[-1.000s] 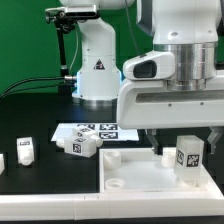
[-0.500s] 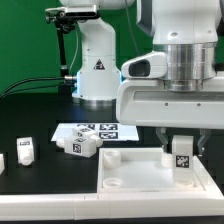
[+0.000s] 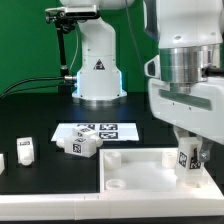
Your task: Assemble one leg
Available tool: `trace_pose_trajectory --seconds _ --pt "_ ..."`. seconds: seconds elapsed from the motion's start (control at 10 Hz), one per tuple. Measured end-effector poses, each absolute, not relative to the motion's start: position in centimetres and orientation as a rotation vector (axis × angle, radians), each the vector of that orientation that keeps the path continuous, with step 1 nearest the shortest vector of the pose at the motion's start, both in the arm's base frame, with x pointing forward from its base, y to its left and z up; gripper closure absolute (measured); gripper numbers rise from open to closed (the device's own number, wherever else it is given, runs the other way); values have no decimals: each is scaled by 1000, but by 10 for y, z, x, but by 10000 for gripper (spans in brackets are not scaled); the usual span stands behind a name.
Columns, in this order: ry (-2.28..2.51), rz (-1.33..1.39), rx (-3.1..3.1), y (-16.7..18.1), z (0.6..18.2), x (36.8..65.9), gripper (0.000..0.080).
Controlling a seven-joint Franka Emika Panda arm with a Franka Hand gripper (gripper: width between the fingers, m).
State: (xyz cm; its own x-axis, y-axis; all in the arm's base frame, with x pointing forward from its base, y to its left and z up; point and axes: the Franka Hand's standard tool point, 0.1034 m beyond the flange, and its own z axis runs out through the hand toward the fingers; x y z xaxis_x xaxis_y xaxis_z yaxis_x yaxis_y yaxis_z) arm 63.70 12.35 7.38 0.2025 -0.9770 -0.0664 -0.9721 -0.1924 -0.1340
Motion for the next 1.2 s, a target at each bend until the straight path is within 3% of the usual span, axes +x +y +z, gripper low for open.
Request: trace_pose_trajectory --seconds 0.3,0.6,0.9,1.2 --pt "1913 -26 -2319 124 74 637 511" --pt "1445 -40 -2653 109 77 639 186" --pt "817 -89 -2945 102 77 639 157" --pt "559 -99 -3023 100 76 639 150"
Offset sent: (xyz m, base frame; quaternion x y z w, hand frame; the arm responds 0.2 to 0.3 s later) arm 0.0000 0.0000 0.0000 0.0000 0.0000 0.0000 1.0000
